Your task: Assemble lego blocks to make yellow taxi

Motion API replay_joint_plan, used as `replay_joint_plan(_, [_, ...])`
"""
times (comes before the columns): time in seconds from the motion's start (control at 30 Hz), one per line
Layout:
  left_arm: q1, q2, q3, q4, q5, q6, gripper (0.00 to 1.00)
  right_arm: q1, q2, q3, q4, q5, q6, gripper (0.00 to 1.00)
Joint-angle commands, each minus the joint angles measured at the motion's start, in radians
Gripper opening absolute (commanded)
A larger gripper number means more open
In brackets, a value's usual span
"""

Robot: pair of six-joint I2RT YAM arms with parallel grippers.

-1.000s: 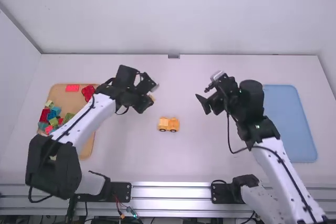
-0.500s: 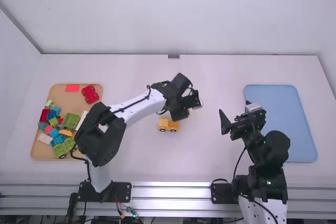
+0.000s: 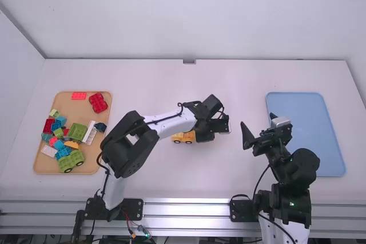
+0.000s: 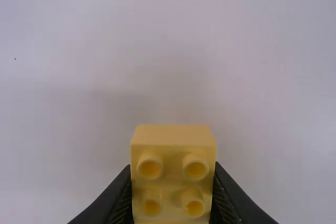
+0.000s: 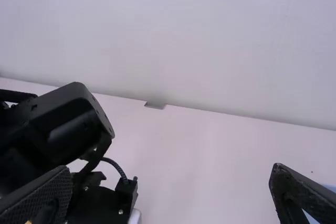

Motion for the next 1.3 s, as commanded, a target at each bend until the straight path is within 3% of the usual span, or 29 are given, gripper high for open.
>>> replay_joint_plan(0.0, [0.002, 0.0, 0.014, -0.001, 0.006, 0.039, 0.1, 0.01, -0.003, -0.005, 0.008, -0.013, 0.006, 0.99])
replay_joint_plan(0.33, [0.006, 0.048, 0.006, 0.018, 0.023, 0.034, 0.14, 0.088, -0.003, -0.005, 0.008, 0.054, -0.008, 0.99])
replay_joint_plan(0.43, [0.002, 0.048, 0.005, 0.023, 0.023, 0.034, 0.25, 0.112, -0.003, -0.005, 0.008, 0.074, -0.028, 0.99])
replay_joint_plan(0.6, [0.002, 0.048, 0.005, 0.022, 0.023, 0.042, 0.35, 0.14, -0.003, -0.005, 0.006, 0.124, -0.028, 0.99])
replay_joint_plan(0.7, [0.002, 0.048, 0.005, 0.024, 0.022, 0.042, 0.55, 0.152, -0.003, -0.005, 0.008, 0.13, -0.029, 0.99])
replay_joint_plan(0.8, [0.011, 0.048, 0.005, 0.027, 0.022, 0.05, 0.64, 0.147, -0.003, -0.005, 0.008, 0.13, -0.032, 0.99])
replay_joint_plan(0.83, [0.01, 0.048, 0.005, 0.026, 0.023, 0.058, 0.86, 0.145, -0.003, -0.005, 0.008, 0.13, -0.032, 0.99])
replay_joint_plan(0.87, [0.008, 0.047, 0.005, 0.026, 0.022, 0.085, 0.99, 0.136, -0.003, -0.005, 0.008, 0.13, -0.032, 0.99])
replay_joint_plan(1.1, [0.03, -0.014, 0.005, 0.019, 0.035, 0.105, 0.99, 0.087, -0.003, -0.005, 0.006, 0.127, -0.035, 0.99])
replay_joint_plan(1.27, [0.111, -0.1, -0.015, -0.043, 0.19, 0.222, 1.0, 0.07, 0.03, -0.005, 0.022, 0.119, -0.077, 0.99])
